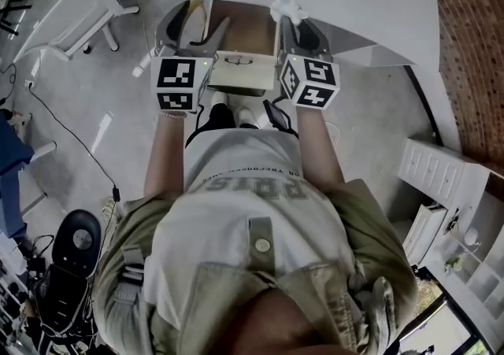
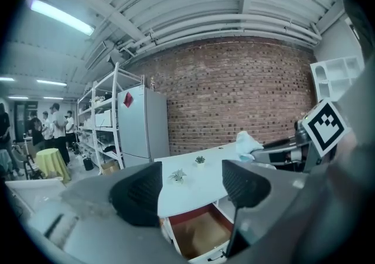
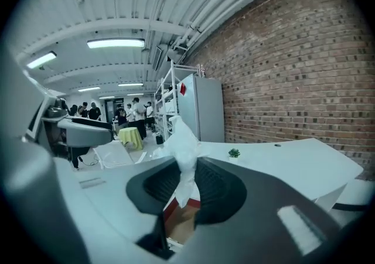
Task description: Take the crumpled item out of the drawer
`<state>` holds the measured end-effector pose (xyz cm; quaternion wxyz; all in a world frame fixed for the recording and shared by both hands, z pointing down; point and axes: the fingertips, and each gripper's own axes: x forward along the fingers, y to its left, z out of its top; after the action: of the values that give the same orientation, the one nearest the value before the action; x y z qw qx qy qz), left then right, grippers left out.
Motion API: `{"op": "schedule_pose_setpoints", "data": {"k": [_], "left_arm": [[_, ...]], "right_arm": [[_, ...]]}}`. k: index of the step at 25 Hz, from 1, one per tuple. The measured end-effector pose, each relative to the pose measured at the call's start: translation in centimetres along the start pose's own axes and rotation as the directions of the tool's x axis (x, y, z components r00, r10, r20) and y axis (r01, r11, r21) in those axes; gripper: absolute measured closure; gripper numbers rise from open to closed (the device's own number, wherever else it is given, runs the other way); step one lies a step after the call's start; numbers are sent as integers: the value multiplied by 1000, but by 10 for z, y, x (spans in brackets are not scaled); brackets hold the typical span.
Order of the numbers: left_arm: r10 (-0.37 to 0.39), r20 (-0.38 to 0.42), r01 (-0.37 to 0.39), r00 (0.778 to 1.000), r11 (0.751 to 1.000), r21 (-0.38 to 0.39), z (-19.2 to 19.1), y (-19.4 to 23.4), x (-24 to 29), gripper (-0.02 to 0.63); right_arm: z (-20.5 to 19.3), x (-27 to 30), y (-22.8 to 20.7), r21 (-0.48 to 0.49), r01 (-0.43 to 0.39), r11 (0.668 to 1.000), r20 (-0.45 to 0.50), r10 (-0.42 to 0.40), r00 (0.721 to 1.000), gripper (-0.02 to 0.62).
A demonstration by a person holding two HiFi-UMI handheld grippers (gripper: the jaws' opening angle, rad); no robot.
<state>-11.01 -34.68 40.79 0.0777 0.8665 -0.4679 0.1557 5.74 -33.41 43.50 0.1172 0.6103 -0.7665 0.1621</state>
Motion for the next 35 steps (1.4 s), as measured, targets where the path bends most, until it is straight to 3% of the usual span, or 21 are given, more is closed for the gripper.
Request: {"op": "schedule_pose_setpoints", "data": {"k": [7,13,19,35], "left_arm": [[-9,43,8,999,1000,24,7,-8,-1,349],[16,87,-20,996,999,39,16,-6,-5,490],[31,130,-36,991,999,32,25,-7,-10,589],[27,140,-31,990,999,26,31,-1,-10,598]], "right_arm": [[15,-19,-3,-10,31,999,80,-30,996,514],[26,-29,-2,-17,53,998,139,-50,989,515],[36,-38,-2,-37,68,997,178,-61,982,514],[58,-44,-3,-54,105,993,245,-89,965,517]]}}
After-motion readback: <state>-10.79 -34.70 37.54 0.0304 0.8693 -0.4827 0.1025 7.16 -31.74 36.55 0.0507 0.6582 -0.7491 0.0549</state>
